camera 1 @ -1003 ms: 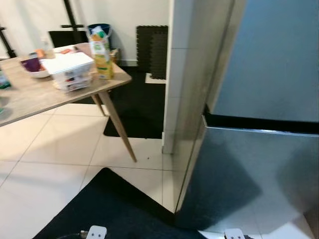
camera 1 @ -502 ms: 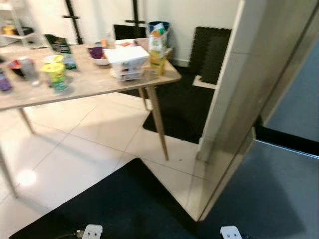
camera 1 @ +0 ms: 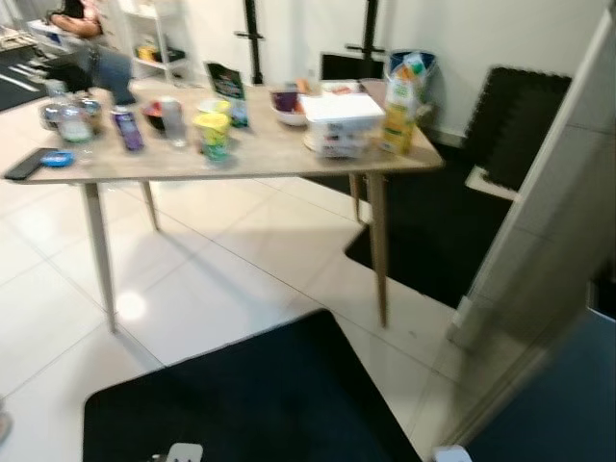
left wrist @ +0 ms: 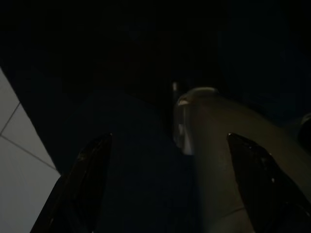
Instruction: Restocking fridge
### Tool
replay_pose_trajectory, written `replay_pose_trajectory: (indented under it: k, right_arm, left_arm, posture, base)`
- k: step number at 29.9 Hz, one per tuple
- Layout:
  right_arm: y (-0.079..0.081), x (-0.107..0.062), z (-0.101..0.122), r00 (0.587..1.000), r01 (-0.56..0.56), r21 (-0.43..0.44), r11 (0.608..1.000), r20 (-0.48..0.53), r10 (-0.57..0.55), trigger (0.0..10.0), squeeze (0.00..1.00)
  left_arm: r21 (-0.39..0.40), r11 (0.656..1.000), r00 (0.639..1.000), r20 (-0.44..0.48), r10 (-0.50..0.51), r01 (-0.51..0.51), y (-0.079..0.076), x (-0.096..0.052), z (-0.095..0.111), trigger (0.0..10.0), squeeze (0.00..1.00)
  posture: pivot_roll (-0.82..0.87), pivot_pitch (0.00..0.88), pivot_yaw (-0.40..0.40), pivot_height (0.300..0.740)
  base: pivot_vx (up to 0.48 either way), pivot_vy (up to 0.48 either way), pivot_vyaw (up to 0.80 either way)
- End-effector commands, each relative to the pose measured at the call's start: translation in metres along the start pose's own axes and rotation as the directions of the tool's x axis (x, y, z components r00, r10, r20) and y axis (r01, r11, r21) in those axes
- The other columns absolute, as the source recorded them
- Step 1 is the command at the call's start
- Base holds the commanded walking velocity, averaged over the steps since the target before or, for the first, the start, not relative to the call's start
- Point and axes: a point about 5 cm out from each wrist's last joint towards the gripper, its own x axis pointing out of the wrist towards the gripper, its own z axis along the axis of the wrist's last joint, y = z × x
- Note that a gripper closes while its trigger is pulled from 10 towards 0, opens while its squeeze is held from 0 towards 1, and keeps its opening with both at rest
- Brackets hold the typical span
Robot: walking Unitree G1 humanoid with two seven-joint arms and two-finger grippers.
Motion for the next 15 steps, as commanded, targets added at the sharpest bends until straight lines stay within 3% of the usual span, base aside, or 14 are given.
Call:
replay_pose_trajectory:
  k: [1, 15]
  right_arm:
    - [0.0004, -0.0012, -0.0059, 1.0, -0.004, -0.005, 1.0, -0.015, 0.004, 10.0, 0.0]
    - [0.0002, -0.0013, -0.0062, 1.0, -0.005, -0.006, 1.0, -0.016, 0.005, 10.0, 0.0]
  left_arm:
    - [0.005, 1.0, 1.0, -0.025, -0.009, 0.009, -0.0021, -0.0006, -0.0063, 10.0, 0.0]
    - [0.004, 1.0, 0.999, -0.034, -0.023, 0.023, -0.006, 0.0, -0.0077, 10.0, 0.0]
  posture:
    - [-0.02, 0.067, -0.007, 0.74]
    - [-0.03, 0.068, -0.006, 0.74]
  base:
    - [0.0, 0.0, 0.76]
    - [0.0, 0.0, 0.77]
